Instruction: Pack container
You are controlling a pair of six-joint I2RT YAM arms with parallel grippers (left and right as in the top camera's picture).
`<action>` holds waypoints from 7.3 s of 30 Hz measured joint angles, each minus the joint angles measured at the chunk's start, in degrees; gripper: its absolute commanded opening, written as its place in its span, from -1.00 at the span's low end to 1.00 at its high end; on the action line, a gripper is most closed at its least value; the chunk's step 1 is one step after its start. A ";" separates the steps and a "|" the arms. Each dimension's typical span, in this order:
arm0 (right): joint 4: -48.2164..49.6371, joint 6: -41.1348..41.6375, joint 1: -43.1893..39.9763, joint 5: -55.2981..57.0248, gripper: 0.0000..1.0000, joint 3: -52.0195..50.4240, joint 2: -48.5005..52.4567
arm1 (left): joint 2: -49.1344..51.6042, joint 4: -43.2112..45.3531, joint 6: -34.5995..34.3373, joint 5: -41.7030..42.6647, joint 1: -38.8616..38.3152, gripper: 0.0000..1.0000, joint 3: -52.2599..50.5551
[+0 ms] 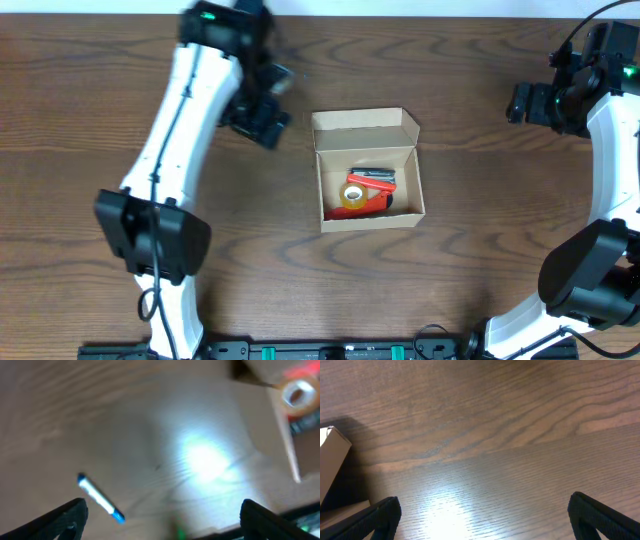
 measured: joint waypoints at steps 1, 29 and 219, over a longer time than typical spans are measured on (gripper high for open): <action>0.04 0.02 0.00 -0.02 0.98 0.00 0.00 | -0.02 0.00 -1.11 0.00 1.81 0.91 0.00; 2.21 0.00 0.00 0.46 0.98 -0.20 0.00 | -25.27 33.38 -11.45 -5.42 16.41 0.91 -53.27; -2.54 0.63 1.44 -23.50 -0.98 -2.84 0.50 | -8.50 29.92 1.68 36.52 16.72 -0.88 -24.37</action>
